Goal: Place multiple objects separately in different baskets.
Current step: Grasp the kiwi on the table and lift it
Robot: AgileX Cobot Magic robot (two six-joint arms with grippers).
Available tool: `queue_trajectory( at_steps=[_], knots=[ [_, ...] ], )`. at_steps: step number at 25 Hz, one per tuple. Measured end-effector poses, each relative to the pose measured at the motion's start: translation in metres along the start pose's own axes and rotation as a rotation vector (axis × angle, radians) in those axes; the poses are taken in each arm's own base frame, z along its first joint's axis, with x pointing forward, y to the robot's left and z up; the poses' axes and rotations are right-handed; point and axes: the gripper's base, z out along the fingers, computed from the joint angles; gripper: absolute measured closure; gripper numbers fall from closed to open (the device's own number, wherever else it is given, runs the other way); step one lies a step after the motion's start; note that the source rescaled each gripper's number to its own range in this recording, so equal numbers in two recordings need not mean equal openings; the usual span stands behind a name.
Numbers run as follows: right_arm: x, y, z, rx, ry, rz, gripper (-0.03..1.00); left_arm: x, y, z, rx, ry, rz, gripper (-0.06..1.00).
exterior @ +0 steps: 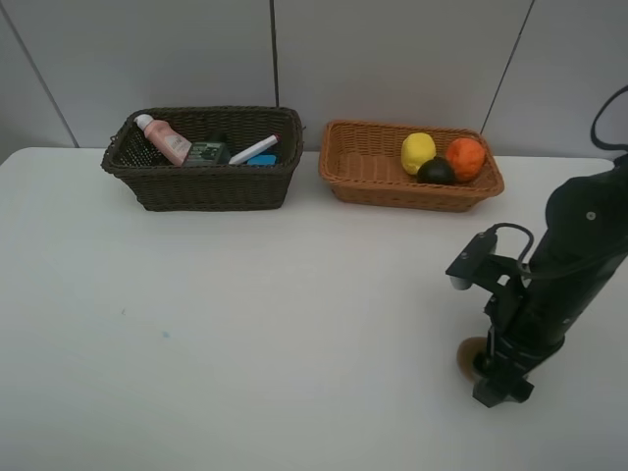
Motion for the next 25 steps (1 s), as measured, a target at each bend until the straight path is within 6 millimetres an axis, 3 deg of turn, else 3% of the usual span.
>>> queue_trajectory(
  at_steps=[10,12,16,25],
  knots=[
    [-0.003,-0.002,0.013,-0.005,0.022,-0.013,0.01,0.0,0.0,0.0,0.0,0.0,0.0,-0.06],
    [-0.003,-0.002,0.013,0.001,0.02,-0.019,0.1,0.0,0.0,0.0,0.0,0.0,0.0,-0.06],
    [-0.005,-0.005,0.013,0.024,-0.004,-0.033,0.56,0.0,0.0,0.0,0.0,0.0,0.0,-0.06],
    [-0.012,-0.007,0.01,-0.001,0.005,-0.002,0.56,0.0,0.0,0.0,0.0,0.0,0.0,-0.06]
  ],
)
